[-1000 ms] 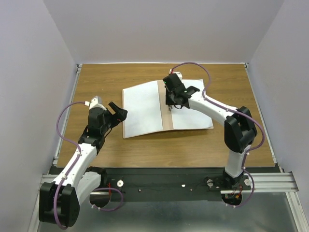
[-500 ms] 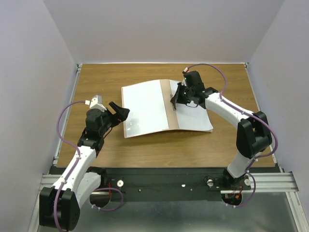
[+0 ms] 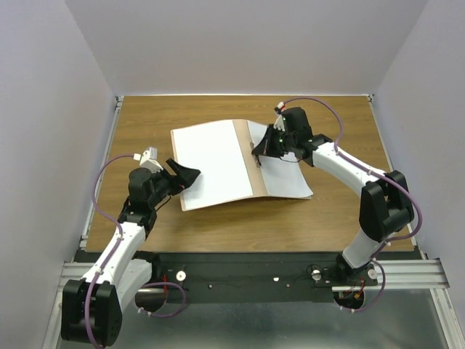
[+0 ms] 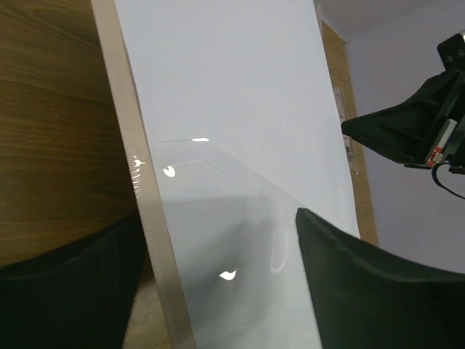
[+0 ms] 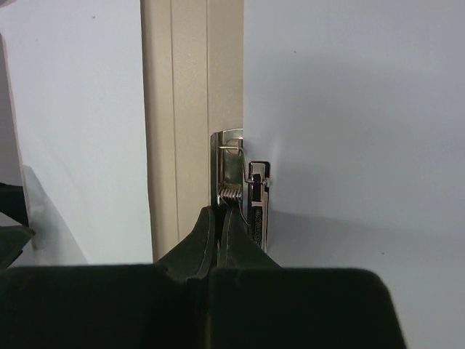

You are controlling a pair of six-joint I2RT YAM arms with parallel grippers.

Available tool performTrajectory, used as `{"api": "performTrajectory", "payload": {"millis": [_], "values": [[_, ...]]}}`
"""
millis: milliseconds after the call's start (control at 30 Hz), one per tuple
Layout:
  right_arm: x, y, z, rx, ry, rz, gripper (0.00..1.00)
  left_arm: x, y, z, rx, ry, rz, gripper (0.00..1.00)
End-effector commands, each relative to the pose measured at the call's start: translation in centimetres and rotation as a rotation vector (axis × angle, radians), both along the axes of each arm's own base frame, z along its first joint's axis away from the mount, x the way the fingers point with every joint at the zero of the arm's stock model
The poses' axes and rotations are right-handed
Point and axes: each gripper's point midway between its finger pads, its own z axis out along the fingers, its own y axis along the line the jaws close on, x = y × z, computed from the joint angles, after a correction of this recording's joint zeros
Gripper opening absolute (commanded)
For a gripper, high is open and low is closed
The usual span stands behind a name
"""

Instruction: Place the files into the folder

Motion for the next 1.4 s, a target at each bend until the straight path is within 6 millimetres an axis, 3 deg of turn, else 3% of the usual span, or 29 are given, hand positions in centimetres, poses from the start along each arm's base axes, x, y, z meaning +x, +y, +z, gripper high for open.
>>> {"api": "performTrajectory", "payload": {"millis": [0,33,133,267,333,367,400,467,500,567,600,667,800,1000,1367], "values": [[0.0,1.2,1.9,0.087,-0.034,0.044,0.01,-1.2,-1.7,2.4,-0.096,-0.074,-0.105,0.53],[0.0,1.2,1.6,0.084,-0.030,0.047,0.01,-1.2,-1.7,2.6,-0.097,-0.073,-0.103,0.32],[-0.1,1.1,0.6,0.068,-0.015,0.048,0.01,-1.3,-1.7,2.8,-0.091,-0.055,-0.100,0.00],[-0.3,1.1,-0.4,0.060,0.004,0.054,0.01,-1.3,-1.6,2.3,-0.076,-0.014,-0.099,0.00],[-0.3,0.9,-0.9,0.050,0.009,0.048,0.09,-1.5,-1.3,1.4,-0.066,0.034,-0.084,0.00],[-0.1,0.7,-1.0,0.040,0.005,0.034,0.17,-1.3,-1.2,1.7,-0.053,0.033,-0.080,0.00],[-0.1,0.7,-1.0,0.035,0.003,0.028,0.35,-1.5,-1.0,1.1,-0.042,0.069,-0.069,0.00],[0.6,-0.1,-1.1,0.009,-0.015,-0.020,0.51,-1.2,-0.5,1.6,-0.008,0.076,-0.051,0.00],[0.8,-0.4,-1.1,-0.003,-0.021,-0.039,0.60,-1.5,0.1,0.5,0.021,0.135,-0.021,0.00],[1.8,-1.7,-1.3,-0.059,-0.044,-0.108,0.65,-1.3,0.7,1.2,0.058,0.144,0.003,0.00],[1.9,-2.4,-1.9,-0.096,-0.032,-0.132,0.69,-1.6,1.1,0.4,0.092,0.181,0.014,0.00],[3.1,-4.6,-2.6,-0.190,-0.049,-0.221,0.72,-1.6,1.5,0.5,0.119,0.201,0.027,0.00],[3.7,-7.9,-5.7,-0.307,0.014,-0.275,0.74,-2.0,3.0,-0.8,0.212,0.282,0.063,0.00],[4.4,-10.6,-8.9,-0.380,0.073,-0.313,0.74,-1.8,4.4,0.6,0.300,0.289,0.102,0.00],[3.4,-8.5,-12.7,-0.336,0.180,-0.196,0.64,-0.4,5.1,2.6,0.368,0.287,0.105,0.00]]}}
